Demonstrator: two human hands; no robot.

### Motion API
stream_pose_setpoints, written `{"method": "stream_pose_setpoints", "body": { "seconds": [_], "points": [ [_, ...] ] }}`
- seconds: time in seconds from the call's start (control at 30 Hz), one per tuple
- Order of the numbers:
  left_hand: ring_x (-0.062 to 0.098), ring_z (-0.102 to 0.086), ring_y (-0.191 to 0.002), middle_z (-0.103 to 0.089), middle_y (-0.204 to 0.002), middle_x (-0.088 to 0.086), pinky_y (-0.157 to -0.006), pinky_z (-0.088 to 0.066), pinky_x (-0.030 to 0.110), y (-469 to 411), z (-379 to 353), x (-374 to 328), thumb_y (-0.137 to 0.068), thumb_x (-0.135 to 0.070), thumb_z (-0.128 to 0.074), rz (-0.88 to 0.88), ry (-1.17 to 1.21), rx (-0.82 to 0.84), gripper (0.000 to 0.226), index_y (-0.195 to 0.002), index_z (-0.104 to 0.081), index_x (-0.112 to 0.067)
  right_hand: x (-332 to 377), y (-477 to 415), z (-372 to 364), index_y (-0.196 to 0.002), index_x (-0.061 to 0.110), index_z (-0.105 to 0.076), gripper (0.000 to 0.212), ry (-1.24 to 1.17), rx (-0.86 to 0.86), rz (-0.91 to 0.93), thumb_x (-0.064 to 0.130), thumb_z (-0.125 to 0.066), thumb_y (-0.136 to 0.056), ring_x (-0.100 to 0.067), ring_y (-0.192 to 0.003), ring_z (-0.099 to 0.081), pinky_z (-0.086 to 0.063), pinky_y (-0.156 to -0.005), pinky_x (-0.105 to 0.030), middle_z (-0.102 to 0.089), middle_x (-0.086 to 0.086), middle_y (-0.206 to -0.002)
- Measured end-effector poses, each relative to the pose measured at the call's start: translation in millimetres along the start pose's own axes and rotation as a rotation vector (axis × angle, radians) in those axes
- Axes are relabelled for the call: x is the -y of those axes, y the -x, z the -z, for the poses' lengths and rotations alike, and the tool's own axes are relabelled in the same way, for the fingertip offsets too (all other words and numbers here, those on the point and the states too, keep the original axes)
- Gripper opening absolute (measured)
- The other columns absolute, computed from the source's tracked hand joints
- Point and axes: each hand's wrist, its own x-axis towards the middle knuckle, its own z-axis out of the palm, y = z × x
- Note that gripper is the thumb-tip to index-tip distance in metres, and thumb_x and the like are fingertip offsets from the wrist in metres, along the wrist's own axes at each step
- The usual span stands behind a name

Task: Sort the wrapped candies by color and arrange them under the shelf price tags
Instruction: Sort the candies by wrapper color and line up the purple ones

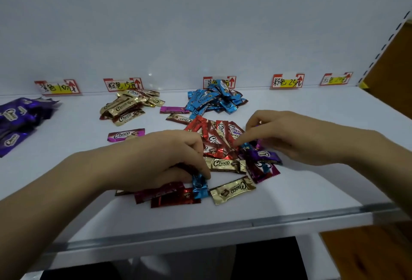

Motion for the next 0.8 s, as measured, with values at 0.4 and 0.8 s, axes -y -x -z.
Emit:
{"method": "stream_pose_setpoints", "body": {
  "seconds": [0.4,0.8],
  "points": [
    [0.008,-0.057,-0.095,-0.053,-0.103,-0.021,-0.075,-0.052,0.028,-4,5,-7,-0.085,-0.041,-0.075,0.029,0.095,-0.120,0.027,-0.094,-0.051,-0.050,3,-8,-1,-0.127,0.050,-0.060,0.046,0.037,0.020,0.049,0.015,-0.061,-0.097,0.000,-0.107,-0.049,-0.041,-0.082,-0.014,-0.046,0.019,-0.128],
    [0.022,-0.069,-0.076,-0.072,-0.082,-0.001,-0.073,-0.060,0.037,-7,22,-23,-0.074,-0.034,-0.075,0.270,0.641,-0.476,0.013,-0.083,-0.068,-0.029,-11,-1,12,-0.094,0.029,-0.073,0.008,-0.343,-0.243,-0.062,0.023,-0.072,-0.090,-0.014,-0.088,-0.065,-0.054,-0.066,-0.032,-0.070,0.012,-0.094]
  ]
}}
